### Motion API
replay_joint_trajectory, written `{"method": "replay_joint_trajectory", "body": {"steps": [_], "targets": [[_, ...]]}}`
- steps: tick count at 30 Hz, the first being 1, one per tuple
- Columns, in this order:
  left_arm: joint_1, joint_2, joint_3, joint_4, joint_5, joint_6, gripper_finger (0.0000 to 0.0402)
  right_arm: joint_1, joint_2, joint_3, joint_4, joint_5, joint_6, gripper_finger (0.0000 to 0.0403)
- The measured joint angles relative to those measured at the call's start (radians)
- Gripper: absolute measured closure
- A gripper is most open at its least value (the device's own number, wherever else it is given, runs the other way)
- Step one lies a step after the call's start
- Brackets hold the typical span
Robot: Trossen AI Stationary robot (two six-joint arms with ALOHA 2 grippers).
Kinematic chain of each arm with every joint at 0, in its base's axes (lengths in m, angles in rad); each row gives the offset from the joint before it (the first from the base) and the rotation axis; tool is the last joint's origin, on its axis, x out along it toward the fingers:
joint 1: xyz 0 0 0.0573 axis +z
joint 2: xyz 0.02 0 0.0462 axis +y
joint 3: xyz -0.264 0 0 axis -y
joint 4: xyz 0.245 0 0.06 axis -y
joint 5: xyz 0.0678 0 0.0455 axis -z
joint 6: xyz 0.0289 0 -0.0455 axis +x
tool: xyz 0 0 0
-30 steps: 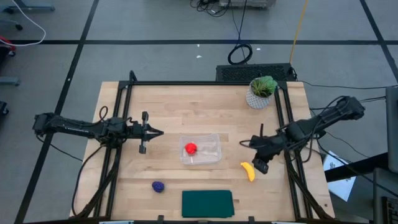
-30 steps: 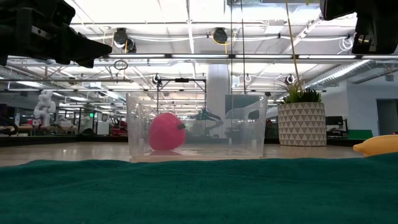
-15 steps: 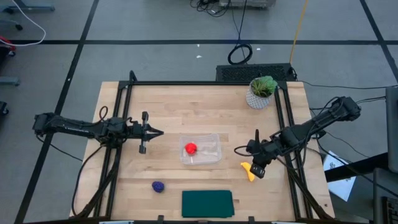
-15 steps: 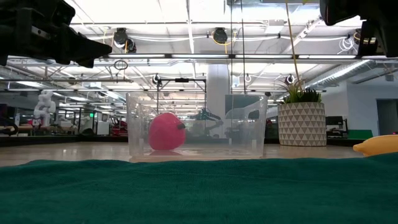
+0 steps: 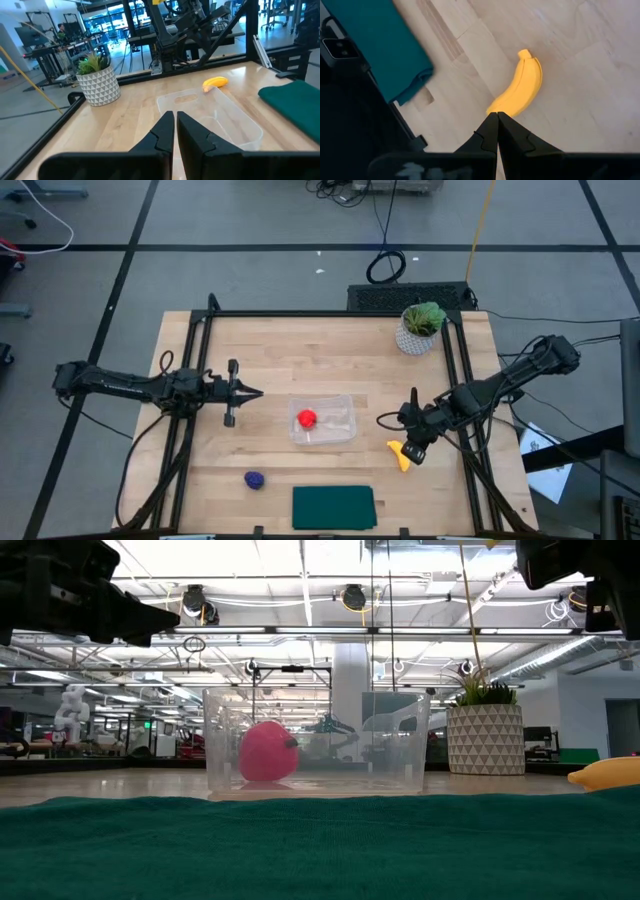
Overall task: Pick and placing Produce into tupperware
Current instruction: Put the yellow banana into the transparent bin
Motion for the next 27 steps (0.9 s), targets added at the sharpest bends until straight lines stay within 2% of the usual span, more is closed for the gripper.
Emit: {"method": "replay_joint_trajectory", "body": {"steps": [9,15,27], "targets": [[0.000,0.000,0.000,-0.002,0.001,0.028,0.0376,0.000,0.000,0.000,0.130,-0.028,-0.007,0.0403],[0.000,0.000,0.000,-0.006,0.001,0.067,0.0376,-0.002,0.000,-0.010,0.122,-0.018,0.120,0.0403],[0.000,0.000,0.000,-0.006,0.001,0.096,0.0376,0.006,0.000,-0.023,0.269,-0.006,0.169,0.0403]]}}
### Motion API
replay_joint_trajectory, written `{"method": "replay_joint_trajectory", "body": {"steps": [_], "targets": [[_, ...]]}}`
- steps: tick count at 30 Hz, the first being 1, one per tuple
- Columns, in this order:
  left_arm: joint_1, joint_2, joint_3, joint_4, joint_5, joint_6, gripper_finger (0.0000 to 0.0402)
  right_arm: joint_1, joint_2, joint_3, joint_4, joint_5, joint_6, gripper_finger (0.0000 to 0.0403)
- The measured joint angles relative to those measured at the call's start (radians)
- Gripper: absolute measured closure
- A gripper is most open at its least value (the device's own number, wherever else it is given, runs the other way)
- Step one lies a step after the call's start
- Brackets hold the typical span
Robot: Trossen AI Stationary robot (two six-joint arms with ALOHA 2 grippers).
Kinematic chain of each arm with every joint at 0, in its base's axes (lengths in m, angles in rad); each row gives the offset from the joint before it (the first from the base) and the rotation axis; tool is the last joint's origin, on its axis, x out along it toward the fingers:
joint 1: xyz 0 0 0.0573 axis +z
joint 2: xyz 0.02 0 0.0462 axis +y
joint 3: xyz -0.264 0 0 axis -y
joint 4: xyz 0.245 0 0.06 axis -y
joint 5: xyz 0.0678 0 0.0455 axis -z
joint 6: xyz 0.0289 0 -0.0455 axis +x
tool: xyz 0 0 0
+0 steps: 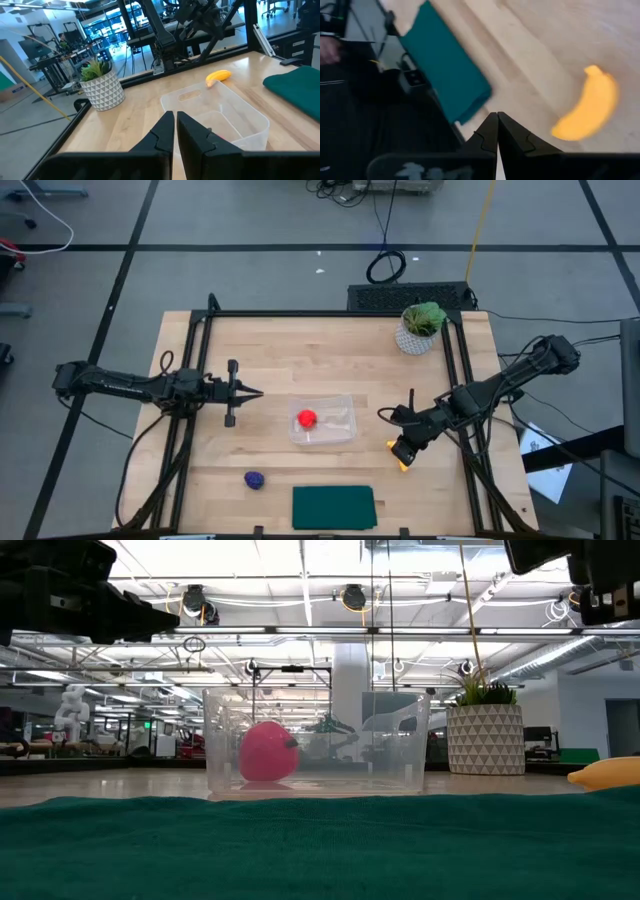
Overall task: Pick and placing Produce into tupperware
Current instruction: Put the yellow banana into the transparent bin
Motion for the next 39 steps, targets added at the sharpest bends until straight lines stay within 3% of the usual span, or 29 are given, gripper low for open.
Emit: {"method": "replay_joint_trajectory", "body": {"steps": [5,10,17,22,29,34,39], "targets": [[0.000,0.000,0.000,0.000,0.000,0.006,0.0376,-0.002,0.000,0.000,0.032,0.008,-0.003,0.0403],[0.000,0.000,0.000,0.000,0.000,0.006,0.0376,-0.002,0.000,0.000,0.028,0.005,-0.177,0.0403],[0.000,0.000,0.000,0.000,0.000,0.006,0.0376,0.002,0.000,0.000,0.016,0.002,-0.706,0.0403],[0.000,0.000,0.000,0.000,0.000,-0.011,0.0376,0.002,0.000,0.000,0.015,-0.073,-1.113,0.0403],[0.000,0.000,0.000,0.000,0.000,-0.046,0.0376,0.002,0.000,0.000,-0.016,-0.041,-1.515,0.0403],[0.000,0.000,0.000,0.001,-0.011,-0.087,0.0376,-0.009,0.000,0.000,-0.110,0.037,-1.495,0.0403],[0.000,0.000,0.000,0.000,-0.046,-0.126,0.0376,-0.023,0.000,0.000,-0.160,0.036,-1.185,0.0403]]}}
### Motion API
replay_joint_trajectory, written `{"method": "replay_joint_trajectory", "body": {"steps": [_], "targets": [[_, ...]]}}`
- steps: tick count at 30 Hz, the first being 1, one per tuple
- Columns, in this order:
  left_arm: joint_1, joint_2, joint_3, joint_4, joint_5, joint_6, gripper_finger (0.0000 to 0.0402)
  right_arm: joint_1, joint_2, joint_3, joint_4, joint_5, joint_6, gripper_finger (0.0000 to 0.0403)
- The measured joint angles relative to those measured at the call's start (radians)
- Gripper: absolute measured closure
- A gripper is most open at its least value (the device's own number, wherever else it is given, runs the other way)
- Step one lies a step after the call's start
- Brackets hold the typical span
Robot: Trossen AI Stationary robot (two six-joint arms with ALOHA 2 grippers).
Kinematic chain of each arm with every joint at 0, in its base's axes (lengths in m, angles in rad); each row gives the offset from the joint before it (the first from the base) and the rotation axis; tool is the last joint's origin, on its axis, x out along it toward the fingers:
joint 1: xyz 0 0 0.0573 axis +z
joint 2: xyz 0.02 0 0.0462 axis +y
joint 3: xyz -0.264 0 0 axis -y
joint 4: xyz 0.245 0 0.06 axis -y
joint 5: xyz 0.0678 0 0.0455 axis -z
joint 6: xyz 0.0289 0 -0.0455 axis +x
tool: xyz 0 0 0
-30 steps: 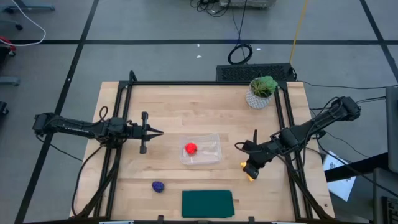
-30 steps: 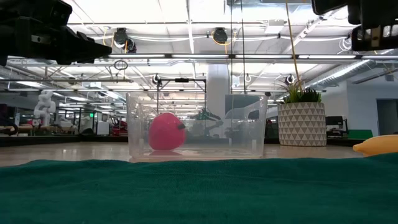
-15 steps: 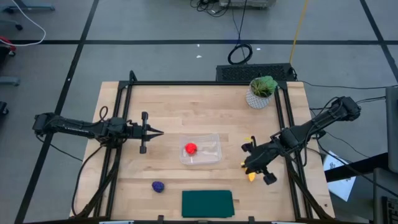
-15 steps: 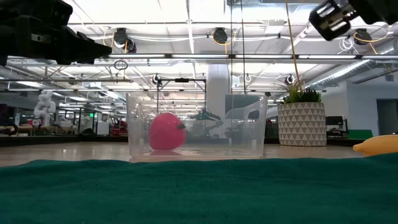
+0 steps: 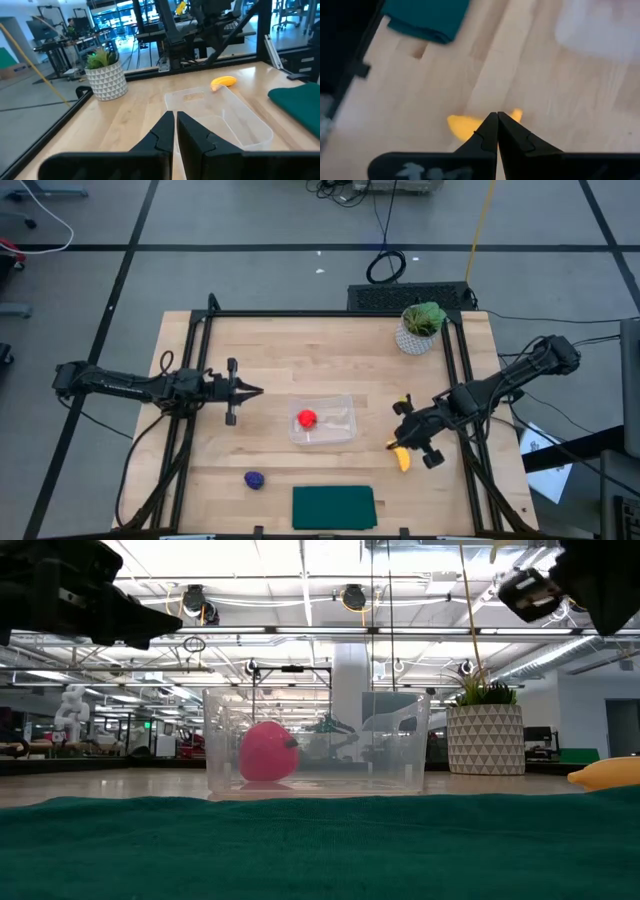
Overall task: Pick and placing Produce into tupperware
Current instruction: Put the yellow banana into the transparent bin
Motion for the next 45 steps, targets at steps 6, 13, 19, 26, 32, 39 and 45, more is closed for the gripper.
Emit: {"method": "replay_joint_trajectory", "body": {"steps": [6,13,19,26,32,39,45], "targets": [[0.000,0.000,0.000,-0.011,-0.003,-0.027,0.0376,-0.004,0.000,0.000,-0.074,-0.003,0.357,0.0403],[0.000,0.000,0.000,-0.024,-0.004,-0.023,0.0376,-0.005,0.000,0.000,-0.082,0.013,0.856,0.0403],[0.000,0.000,0.000,-0.023,-0.005,0.004,0.0376,-0.019,0.000,0.000,-0.063,-0.006,1.173,0.0403],[0.000,0.000,0.000,-0.023,-0.005,0.023,0.0376,-0.023,0.016,0.000,-0.065,-0.023,1.385,0.0403],[0.000,0.000,0.000,-0.022,-0.005,0.056,0.0376,-0.016,0.094,0.000,-0.069,-0.113,1.422,0.0403],[0.000,0.000,0.000,-0.023,-0.005,0.085,0.0376,-0.024,0.160,0.000,-0.055,-0.147,1.417,0.0403],[0.000,0.000,0.000,-0.023,-0.005,0.085,0.0376,-0.031,0.162,0.000,-0.057,-0.134,1.427,0.0403]]}}
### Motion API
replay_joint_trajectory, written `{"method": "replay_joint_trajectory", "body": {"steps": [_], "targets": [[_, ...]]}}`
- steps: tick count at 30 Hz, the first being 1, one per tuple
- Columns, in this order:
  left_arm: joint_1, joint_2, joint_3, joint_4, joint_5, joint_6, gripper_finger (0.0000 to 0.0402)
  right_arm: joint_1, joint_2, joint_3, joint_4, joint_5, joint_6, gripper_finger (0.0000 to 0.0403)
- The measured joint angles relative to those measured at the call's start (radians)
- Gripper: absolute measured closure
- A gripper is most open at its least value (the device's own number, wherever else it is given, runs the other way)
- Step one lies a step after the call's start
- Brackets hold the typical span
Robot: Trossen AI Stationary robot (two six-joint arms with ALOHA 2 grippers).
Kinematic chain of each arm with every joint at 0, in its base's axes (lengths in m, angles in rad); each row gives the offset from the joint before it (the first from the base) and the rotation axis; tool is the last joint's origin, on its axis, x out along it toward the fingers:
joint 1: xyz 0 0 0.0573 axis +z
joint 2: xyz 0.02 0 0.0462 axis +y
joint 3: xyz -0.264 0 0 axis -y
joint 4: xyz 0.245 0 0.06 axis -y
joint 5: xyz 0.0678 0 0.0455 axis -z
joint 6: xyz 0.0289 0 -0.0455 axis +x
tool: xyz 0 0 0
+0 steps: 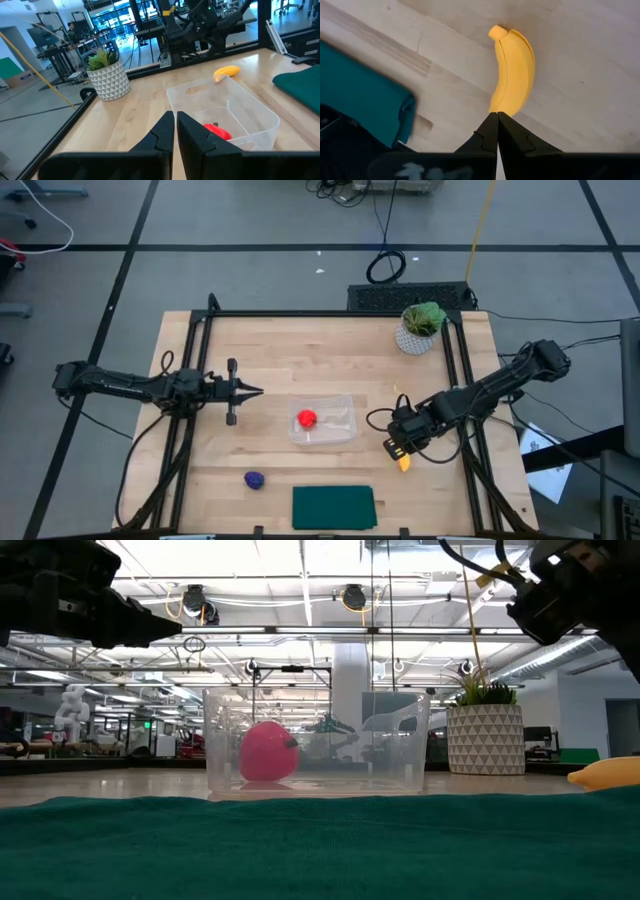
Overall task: Pick and placing Produce into tupperware
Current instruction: Put the yellow banana into the transparent bin
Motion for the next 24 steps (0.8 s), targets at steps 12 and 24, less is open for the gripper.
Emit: {"method": "replay_joint_trajectory", "body": {"steps": [12,24], "targets": [[0.000,0.000,0.000,-0.018,0.000,0.001,0.0376,-0.001,0.000,0.000,0.001,0.026,-0.021,0.0397],[0.000,0.000,0.000,-0.026,0.000,0.003,0.0376,-0.001,0.000,0.000,0.042,0.025,-0.040,0.0302]]}}
